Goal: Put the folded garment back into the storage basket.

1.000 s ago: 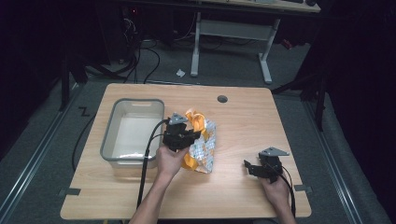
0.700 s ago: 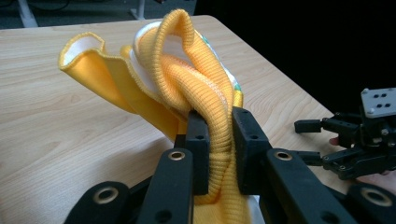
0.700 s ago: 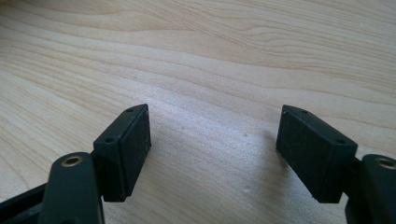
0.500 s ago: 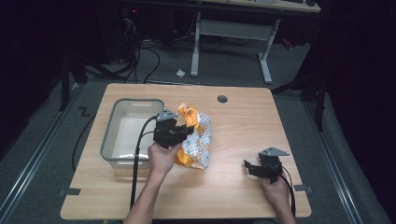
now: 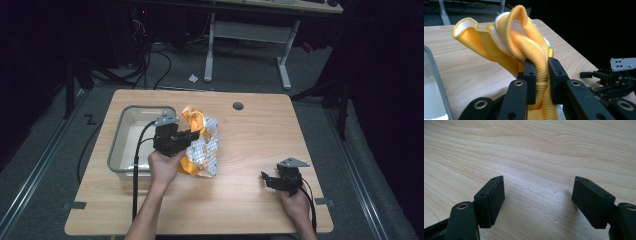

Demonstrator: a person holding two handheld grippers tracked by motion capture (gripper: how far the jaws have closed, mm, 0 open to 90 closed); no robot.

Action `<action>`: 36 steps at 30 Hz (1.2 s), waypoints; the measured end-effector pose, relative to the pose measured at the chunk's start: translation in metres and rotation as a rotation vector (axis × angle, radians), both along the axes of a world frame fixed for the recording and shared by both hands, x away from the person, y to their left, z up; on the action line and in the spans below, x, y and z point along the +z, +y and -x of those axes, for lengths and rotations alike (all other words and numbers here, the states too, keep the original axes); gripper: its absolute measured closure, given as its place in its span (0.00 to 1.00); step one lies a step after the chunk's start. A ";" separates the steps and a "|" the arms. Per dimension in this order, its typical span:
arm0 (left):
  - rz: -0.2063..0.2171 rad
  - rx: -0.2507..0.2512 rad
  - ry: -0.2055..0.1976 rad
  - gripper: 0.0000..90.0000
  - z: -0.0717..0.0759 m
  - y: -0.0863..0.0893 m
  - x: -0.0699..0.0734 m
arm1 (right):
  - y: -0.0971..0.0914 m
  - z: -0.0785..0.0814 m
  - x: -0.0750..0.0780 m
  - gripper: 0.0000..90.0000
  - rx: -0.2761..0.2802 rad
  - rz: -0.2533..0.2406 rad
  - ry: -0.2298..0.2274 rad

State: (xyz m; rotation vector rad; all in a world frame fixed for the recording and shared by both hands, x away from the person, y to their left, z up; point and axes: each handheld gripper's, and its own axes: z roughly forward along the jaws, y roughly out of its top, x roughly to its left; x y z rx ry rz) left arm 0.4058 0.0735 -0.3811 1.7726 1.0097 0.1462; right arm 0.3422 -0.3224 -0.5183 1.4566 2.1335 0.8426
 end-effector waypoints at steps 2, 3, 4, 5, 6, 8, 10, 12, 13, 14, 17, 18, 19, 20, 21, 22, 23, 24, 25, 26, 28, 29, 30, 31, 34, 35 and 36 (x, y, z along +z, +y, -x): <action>0.016 0.003 0.001 0.87 0.000 0.004 0.002 | 0.000 0.000 0.000 0.29 0.000 0.000 0.000; 0.015 0.003 0.000 0.87 0.000 0.005 0.002 | 0.000 0.000 0.000 0.29 0.000 0.000 0.000; 0.020 0.003 0.000 0.87 0.000 0.007 0.003 | 0.000 0.000 0.000 0.29 0.000 0.000 0.000; 0.025 0.005 -0.001 0.87 0.000 0.008 0.004 | 0.000 0.000 0.000 0.29 0.000 0.000 0.000; 0.026 0.004 -0.002 0.87 0.000 0.010 0.005 | 0.000 0.000 0.000 0.29 0.000 0.000 0.000; 0.030 0.008 -0.004 0.87 0.000 0.014 0.007 | 0.000 0.000 0.000 0.29 0.000 0.000 0.000; 0.030 0.012 -0.008 0.87 0.000 0.017 0.009 | 0.000 0.000 0.000 0.29 0.000 0.000 0.000; 0.036 0.017 -0.011 0.87 0.001 0.020 0.012 | 0.000 0.000 0.000 0.29 -0.001 0.000 0.000; 0.041 0.019 -0.012 0.87 0.001 0.022 0.013 | 0.000 0.000 0.000 0.29 -0.001 0.000 0.000; 0.042 0.018 -0.012 0.87 0.001 0.023 0.014 | 0.000 0.000 0.000 0.29 0.000 0.000 0.000; 0.036 0.023 -0.021 0.87 0.002 0.026 0.017 | 0.000 0.000 0.000 0.29 -0.001 0.000 0.000; 0.041 0.028 -0.024 0.87 0.002 0.027 0.017 | 0.000 0.000 0.000 0.29 -0.001 0.000 0.000; 0.039 0.032 -0.026 0.87 0.002 0.029 0.018 | 0.000 0.000 0.000 0.29 -0.001 0.000 0.000; 0.038 0.035 -0.025 0.87 0.002 0.031 0.019 | 0.000 0.000 0.000 0.29 0.000 0.000 0.000; 0.036 0.037 -0.025 0.87 0.002 0.032 0.019 | 0.000 0.000 0.000 0.29 -0.001 0.000 0.000; 0.035 0.042 -0.026 0.87 0.002 0.034 0.020 | 0.000 0.000 0.000 0.29 -0.001 0.000 0.000; 0.032 0.046 -0.027 0.87 0.002 0.036 0.021 | 0.000 0.000 0.000 0.29 -0.001 0.000 0.000; 0.033 0.052 -0.028 0.87 0.002 0.038 0.022 | 0.000 0.000 0.000 0.29 -0.001 0.000 -0.001; 0.034 0.056 -0.030 0.87 0.002 0.040 0.023 | 0.000 0.000 0.000 0.29 -0.001 0.000 0.000; 0.031 0.058 -0.033 0.87 0.002 0.041 0.024 | 0.000 0.000 0.000 0.29 -0.001 0.000 0.000; 0.029 0.065 -0.039 0.87 0.003 0.045 0.026 | 0.000 0.000 0.000 0.29 -0.001 0.000 0.000; 0.031 0.068 -0.037 0.87 0.003 0.047 0.027 | 0.000 0.000 0.000 0.29 -0.001 0.000 0.000; 0.036 0.072 -0.036 0.87 0.002 0.049 0.028 | 0.000 0.000 0.000 0.29 -0.001 0.000 0.000; 0.038 0.074 -0.036 0.87 0.002 0.051 0.028 | 0.000 0.000 0.000 0.29 -0.001 0.000 0.000; 0.038 0.089 -0.037 0.87 0.001 0.058 0.031 | 0.000 0.000 0.000 0.29 -0.001 0.000 0.000; 0.039 0.095 -0.036 0.87 0.001 0.060 0.031 | 0.000 0.000 0.000 0.29 -0.001 0.000 0.000; 0.038 0.100 -0.037 0.87 0.000 0.063 0.032 | 0.000 0.000 0.000 0.29 -0.001 0.000 0.000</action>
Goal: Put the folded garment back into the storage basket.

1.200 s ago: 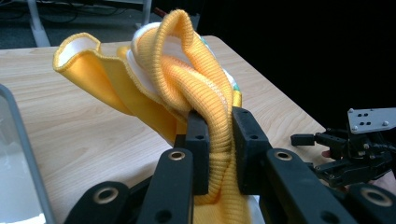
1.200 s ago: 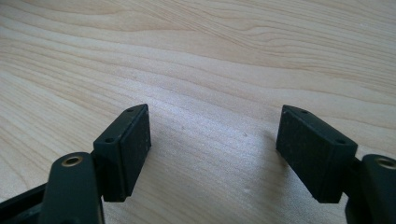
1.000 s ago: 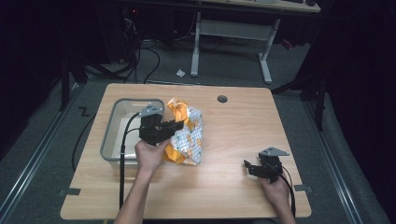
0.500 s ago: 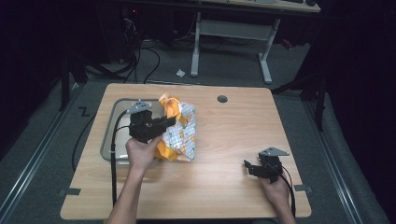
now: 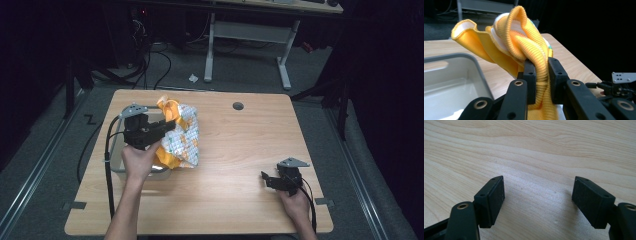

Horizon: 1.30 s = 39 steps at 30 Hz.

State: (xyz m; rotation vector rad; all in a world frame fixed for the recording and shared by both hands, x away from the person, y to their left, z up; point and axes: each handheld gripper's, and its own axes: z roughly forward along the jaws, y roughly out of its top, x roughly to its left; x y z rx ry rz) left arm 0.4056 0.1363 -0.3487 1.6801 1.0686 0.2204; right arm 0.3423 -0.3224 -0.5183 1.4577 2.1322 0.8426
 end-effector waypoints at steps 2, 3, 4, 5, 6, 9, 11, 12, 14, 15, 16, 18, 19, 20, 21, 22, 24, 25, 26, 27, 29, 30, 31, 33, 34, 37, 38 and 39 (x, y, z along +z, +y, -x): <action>-0.002 0.008 0.001 0.87 -0.001 0.004 0.001 | 0.000 0.000 0.000 0.29 0.002 0.001 -0.001; -0.003 0.013 0.000 0.87 -0.001 0.008 0.002 | 0.000 0.000 0.000 0.29 0.002 0.001 -0.001; -0.004 0.016 0.001 0.87 -0.002 0.010 0.002 | 0.000 0.000 0.000 0.29 0.002 0.001 -0.001; -0.005 0.018 0.001 0.87 -0.002 0.012 0.002 | 0.000 0.000 0.000 0.29 0.002 0.001 0.000; -0.006 0.022 0.001 0.87 -0.002 0.014 0.002 | 0.000 0.000 0.000 0.29 0.002 0.001 -0.001; -0.015 0.027 0.002 0.87 -0.002 0.018 0.002 | 0.000 0.000 0.000 0.29 0.001 0.001 -0.001; -0.016 0.030 0.004 0.87 -0.001 0.021 0.002 | 0.000 0.000 0.000 0.29 0.001 0.001 -0.001; -0.017 0.032 0.005 0.87 -0.001 0.022 0.002 | 0.000 0.000 0.000 0.29 0.001 0.001 -0.001; -0.018 0.035 0.008 0.87 -0.002 0.025 0.002 | 0.000 0.000 0.000 0.29 0.001 0.001 -0.001; -0.017 0.038 0.009 0.87 -0.002 0.027 0.001 | 0.000 0.000 0.000 0.29 0.001 0.001 -0.001; -0.016 0.042 0.013 0.87 -0.003 0.029 0.001 | 0.000 0.000 0.000 0.29 0.001 0.001 -0.001; -0.020 0.050 0.021 0.87 -0.005 0.033 -0.001 | 0.000 0.000 0.000 0.29 0.001 0.001 -0.001; -0.023 0.054 0.024 0.87 -0.006 0.035 -0.002 | 0.000 0.000 0.000 0.29 0.001 0.001 -0.001; -0.028 0.058 0.025 0.87 -0.007 0.036 -0.002 | 0.000 0.000 0.000 0.29 0.001 0.001 -0.001; -0.034 0.060 0.026 0.87 -0.008 0.038 -0.003 | 0.000 0.000 0.000 0.29 0.001 0.001 -0.001; -0.041 0.064 0.030 0.87 -0.010 0.039 -0.005 | 0.000 0.000 0.000 0.29 0.001 0.001 -0.001; -0.053 0.067 0.033 0.87 -0.011 0.041 -0.007 | 0.000 0.000 0.000 0.29 0.001 0.001 -0.001; -0.056 0.068 0.033 0.87 -0.012 0.041 -0.008 | 0.000 0.000 0.000 0.29 0.001 0.001 -0.001; -0.058 0.070 0.034 0.87 -0.013 0.042 -0.008 | 0.000 0.000 0.000 0.29 0.001 0.001 -0.001; -0.059 0.071 0.035 0.87 -0.013 0.044 -0.010 | 0.000 0.000 0.000 0.29 0.001 0.001 -0.001; -0.060 0.074 0.040 0.87 -0.015 0.046 -0.011 | 0.000 0.000 0.000 0.29 0.001 0.001 -0.001; -0.067 0.079 0.044 0.87 -0.016 0.047 -0.013 | 0.000 0.000 0.000 0.29 0.001 0.001 -0.001; -0.073 0.081 0.045 0.87 -0.016 0.048 -0.013 | 0.000 0.000 0.000 0.29 0.001 0.001 -0.001; -0.081 0.091 0.049 0.87 -0.017 0.050 -0.015 | 0.000 0.000 0.000 0.29 0.000 0.001 -0.001; -0.083 0.093 0.054 0.87 -0.018 0.051 -0.016 | 0.000 0.000 0.000 0.29 0.001 0.001 -0.001; -0.090 0.097 0.059 0.87 -0.020 0.054 -0.019 | 0.000 0.000 0.000 0.29 0.001 0.001 -0.001; -0.099 0.099 0.061 0.87 -0.021 0.055 -0.020 | 0.000 0.000 0.000 0.29 0.000 0.001 -0.001; -0.106 0.102 0.063 0.87 -0.022 0.055 -0.022 | 0.000 0.000 0.000 0.29 0.000 0.001 -0.001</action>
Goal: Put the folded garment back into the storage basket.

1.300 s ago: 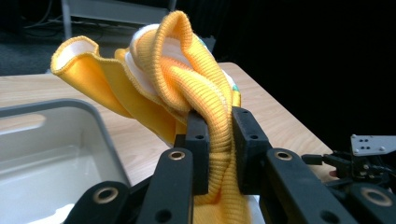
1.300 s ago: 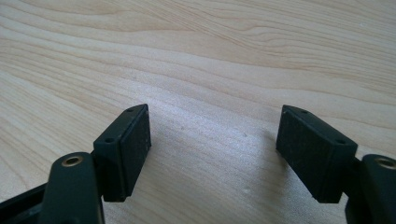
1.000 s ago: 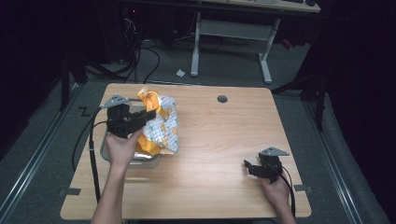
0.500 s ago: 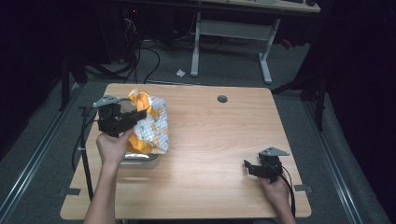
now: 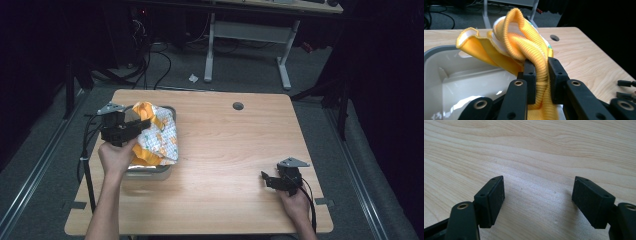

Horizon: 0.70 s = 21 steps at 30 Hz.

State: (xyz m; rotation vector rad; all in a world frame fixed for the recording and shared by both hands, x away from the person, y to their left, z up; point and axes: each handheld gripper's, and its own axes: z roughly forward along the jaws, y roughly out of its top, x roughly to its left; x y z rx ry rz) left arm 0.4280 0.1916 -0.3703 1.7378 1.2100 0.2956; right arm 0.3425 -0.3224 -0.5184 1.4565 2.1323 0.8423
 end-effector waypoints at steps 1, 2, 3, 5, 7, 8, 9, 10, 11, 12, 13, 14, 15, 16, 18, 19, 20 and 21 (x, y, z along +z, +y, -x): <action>-0.003 0.002 0.003 0.87 -0.001 0.001 -0.001 | 0.000 0.000 0.000 0.29 0.000 0.000 0.000; -0.007 0.005 0.007 0.87 -0.002 0.001 -0.003 | 0.000 0.000 0.000 0.29 0.000 0.000 0.000; -0.020 0.010 0.009 0.87 -0.003 0.002 -0.004 | 0.000 0.000 0.000 0.29 0.000 0.000 0.000; -0.034 0.016 0.013 0.87 -0.005 0.003 -0.007 | 0.000 0.000 0.000 0.29 0.000 0.000 0.000; -0.050 0.024 0.019 0.87 -0.006 0.003 -0.010 | 0.000 0.000 0.000 0.29 0.000 0.000 0.000; -0.066 0.028 0.024 0.87 -0.006 0.003 -0.012 | 0.000 0.000 0.000 0.29 0.000 0.000 0.000; -0.077 0.029 0.026 0.87 -0.007 0.003 -0.013 | 0.000 0.000 0.000 0.29 0.000 0.000 0.000; -0.091 0.030 0.028 0.87 -0.007 0.003 -0.014 | 0.000 0.000 0.000 0.29 0.000 0.000 0.000; -0.101 0.032 0.031 0.87 -0.008 0.003 -0.016 | 0.000 0.000 0.000 0.29 0.000 0.000 0.000; -0.105 0.032 0.034 0.87 -0.009 0.003 -0.017 | 0.000 0.000 0.000 0.29 0.000 0.000 0.000; -0.108 0.032 0.035 0.87 -0.009 0.003 -0.018 | 0.000 0.000 0.000 0.29 0.000 0.000 0.000; -0.113 0.034 0.037 0.87 -0.010 0.003 -0.019 | 0.000 0.000 0.000 0.29 0.000 0.000 0.000; -0.117 0.035 0.040 0.87 -0.011 0.003 -0.021 | 0.000 0.000 0.000 0.29 0.000 0.000 0.000; -0.116 0.035 0.043 0.87 -0.011 0.003 -0.023 | 0.000 0.000 0.000 0.29 0.000 0.000 0.000; -0.118 0.037 0.049 0.87 -0.012 0.003 -0.027 | 0.000 0.000 0.000 0.29 0.000 0.000 0.000; -0.117 0.038 0.052 0.87 -0.013 0.003 -0.029 | 0.000 0.000 0.000 0.29 0.000 0.000 0.000; -0.116 0.039 0.055 0.87 -0.013 0.004 -0.031 | 0.000 0.000 0.000 0.29 0.000 0.000 0.000; -0.116 0.040 0.060 0.87 -0.014 0.004 -0.033 | 0.000 0.000 0.000 0.29 0.000 0.000 0.000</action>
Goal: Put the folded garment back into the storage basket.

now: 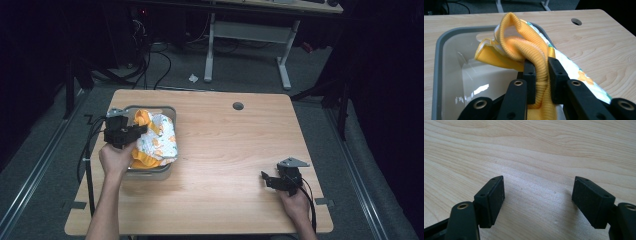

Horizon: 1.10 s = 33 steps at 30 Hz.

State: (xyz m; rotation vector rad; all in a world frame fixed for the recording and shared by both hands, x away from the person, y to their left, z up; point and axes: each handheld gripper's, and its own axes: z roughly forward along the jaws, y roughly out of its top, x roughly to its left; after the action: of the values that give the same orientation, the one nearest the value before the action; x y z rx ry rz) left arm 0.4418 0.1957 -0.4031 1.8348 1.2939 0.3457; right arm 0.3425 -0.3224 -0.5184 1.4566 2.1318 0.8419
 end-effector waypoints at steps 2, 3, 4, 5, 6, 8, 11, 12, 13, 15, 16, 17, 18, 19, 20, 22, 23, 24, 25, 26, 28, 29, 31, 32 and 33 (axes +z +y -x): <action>0.004 0.005 0.008 0.87 -0.002 0.001 -0.004 | 0.000 0.000 0.000 0.29 0.000 0.000 0.000; 0.002 0.008 0.014 0.87 -0.003 0.002 -0.005 | 0.000 0.000 0.000 0.29 0.000 0.000 0.000; -0.001 0.009 0.020 0.87 -0.004 0.002 -0.007 | 0.000 0.000 0.000 0.29 0.000 0.000 0.000; -0.004 0.009 0.024 0.87 -0.005 0.001 -0.008 | 0.000 0.000 0.000 0.29 0.000 0.000 0.000; -0.007 0.009 0.026 0.87 -0.006 0.001 -0.009 | 0.000 0.000 0.000 0.29 0.000 0.000 0.000; -0.005 0.010 0.031 0.87 -0.007 0.000 -0.012 | 0.000 0.000 0.000 0.29 0.000 0.000 0.000; -0.007 0.015 0.041 0.87 -0.009 0.000 -0.017 | 0.000 0.000 0.000 0.29 0.001 0.001 -0.002; -0.010 0.016 0.044 0.87 -0.010 0.000 -0.019 | 0.000 0.000 0.000 0.29 0.000 0.001 -0.002; -0.015 0.019 0.047 0.87 -0.010 -0.001 -0.021 | 0.000 0.000 0.000 0.29 0.001 0.001 -0.002; -0.029 0.021 0.051 0.87 -0.011 -0.001 -0.023 | 0.000 0.000 0.000 0.29 0.001 0.001 -0.002; -0.033 0.023 0.054 0.87 -0.012 -0.001 -0.025 | 0.000 0.000 0.000 0.29 0.001 0.001 -0.002; -0.037 0.024 0.057 0.87 -0.012 -0.001 -0.025 | 0.000 0.000 0.000 0.29 0.000 0.001 -0.002; -0.043 0.023 0.061 0.87 -0.012 -0.002 -0.026 | 0.000 0.000 0.000 0.29 0.000 0.001 -0.002; -0.052 0.022 0.063 0.87 -0.012 -0.003 -0.027 | 0.000 0.000 0.000 0.29 0.000 0.001 -0.002; -0.055 0.022 0.065 0.87 -0.012 -0.003 -0.027 | 0.000 0.000 0.000 0.29 -0.001 0.000 -0.001; -0.055 0.032 0.071 0.87 -0.013 -0.003 -0.029 | 0.000 0.000 0.000 0.29 -0.001 0.000 -0.002; -0.060 0.038 0.076 0.86 -0.014 -0.002 -0.030 | 0.000 0.000 0.000 0.29 -0.001 0.000 -0.001; -0.070 0.043 0.081 0.86 -0.015 -0.002 -0.031 | 0.000 0.000 0.000 0.30 -0.001 0.000 -0.001; -0.083 0.048 0.084 0.86 -0.015 -0.003 -0.032 | 0.000 0.000 0.000 0.30 -0.001 0.000 -0.002; -0.100 0.052 0.089 0.86 -0.016 -0.003 -0.033 | 0.000 0.000 0.000 0.30 -0.001 0.000 -0.001; -0.137 0.066 0.099 0.85 -0.016 -0.004 -0.035 | 0.000 0.000 0.000 0.30 -0.001 0.000 -0.001; -0.150 0.073 0.104 0.85 -0.017 -0.004 -0.036 | 0.000 0.000 0.000 0.30 -0.001 0.000 -0.001; -0.188 0.086 0.119 0.83 -0.017 -0.004 -0.039 | 0.000 0.000 0.000 0.30 -0.001 0.000 -0.001; -0.207 0.092 0.128 0.83 -0.017 -0.005 -0.041 | 0.000 0.000 0.000 0.30 -0.001 0.000 -0.001; -0.233 0.097 0.135 0.82 -0.018 -0.006 -0.042 | 0.000 0.000 0.000 0.29 -0.001 0.000 -0.001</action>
State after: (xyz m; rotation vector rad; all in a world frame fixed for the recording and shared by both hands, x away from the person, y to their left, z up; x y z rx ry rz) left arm 0.4594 0.1897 -0.4454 2.0222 1.4912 0.4467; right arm 0.3428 -0.3224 -0.5184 1.4567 2.1298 0.8420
